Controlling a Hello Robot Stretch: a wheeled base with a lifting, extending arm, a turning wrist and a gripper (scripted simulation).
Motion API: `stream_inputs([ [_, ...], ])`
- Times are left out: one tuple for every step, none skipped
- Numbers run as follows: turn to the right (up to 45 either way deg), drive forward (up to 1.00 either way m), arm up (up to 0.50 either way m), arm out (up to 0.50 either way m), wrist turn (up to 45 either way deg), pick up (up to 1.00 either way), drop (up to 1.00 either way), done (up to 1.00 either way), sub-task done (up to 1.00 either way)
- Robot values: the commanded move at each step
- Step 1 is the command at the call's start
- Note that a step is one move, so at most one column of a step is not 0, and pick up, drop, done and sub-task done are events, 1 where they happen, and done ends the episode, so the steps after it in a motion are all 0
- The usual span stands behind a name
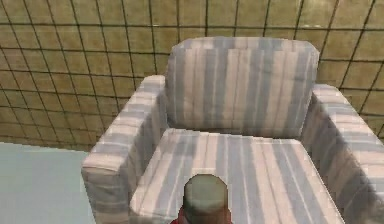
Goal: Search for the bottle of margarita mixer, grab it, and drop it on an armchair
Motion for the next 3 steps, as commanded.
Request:
stream_inputs([
  [0.0,0.3,0.0,0.0,0.0,0.0,0.0,0.0,0.0],
  [-45.0,0.0,0.0,0.0,0.0,0.0,0.0,0.0,0.0],
  [-45.0,0.0,0.0,0.0,0.0,0.0,0.0,0.0,0.0],
])
